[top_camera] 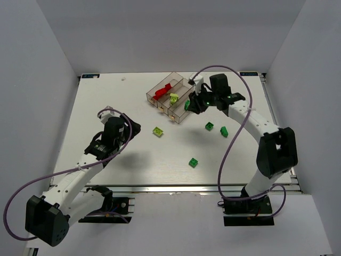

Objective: Sort the legos into containers by color

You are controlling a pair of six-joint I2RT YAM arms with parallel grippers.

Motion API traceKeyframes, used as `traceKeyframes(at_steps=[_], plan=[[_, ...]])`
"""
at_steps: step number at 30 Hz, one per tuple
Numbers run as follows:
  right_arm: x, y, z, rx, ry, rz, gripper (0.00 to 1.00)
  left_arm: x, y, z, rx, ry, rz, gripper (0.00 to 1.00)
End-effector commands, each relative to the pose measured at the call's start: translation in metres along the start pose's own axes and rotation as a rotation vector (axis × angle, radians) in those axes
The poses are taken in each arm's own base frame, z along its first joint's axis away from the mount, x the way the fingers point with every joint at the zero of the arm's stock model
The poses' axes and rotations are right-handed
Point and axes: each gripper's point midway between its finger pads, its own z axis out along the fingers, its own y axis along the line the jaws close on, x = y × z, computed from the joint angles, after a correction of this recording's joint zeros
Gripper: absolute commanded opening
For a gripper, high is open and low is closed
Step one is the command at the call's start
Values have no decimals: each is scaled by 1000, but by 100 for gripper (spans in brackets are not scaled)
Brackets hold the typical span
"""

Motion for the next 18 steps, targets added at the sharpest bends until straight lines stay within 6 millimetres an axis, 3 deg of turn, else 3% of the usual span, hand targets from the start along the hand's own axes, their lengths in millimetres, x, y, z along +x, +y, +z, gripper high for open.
traceKeyframes(at_steps=[1,3,4,5,6,8,12,15,18], plan=[[-71,-22,25,31,-225,-10,0,3,-3,4,23,6,-17,74],[-85,-31,37,35,-258,11,0,7,-5,6,30,23,-23,74],[-84,-38,54,31,-262,35,0,8,-5,7,29,28,-27,74],[-108,-44,55,36,-304,22,0,9,-5,8,31,30,-32,74],[-101,-51,71,32,-290,49,0,11,-6,8,32,39,-32,74],[-118,-61,76,49,-328,34,0,13,-4,9,28,44,-38,74],[-122,-76,97,70,-350,2,0,13,-5,10,35,39,-55,74],[-111,-89,118,90,-328,2,3,12,-9,12,38,38,-55,74],[-108,-96,126,105,-330,0,8,13,-11,16,37,50,-51,74]])
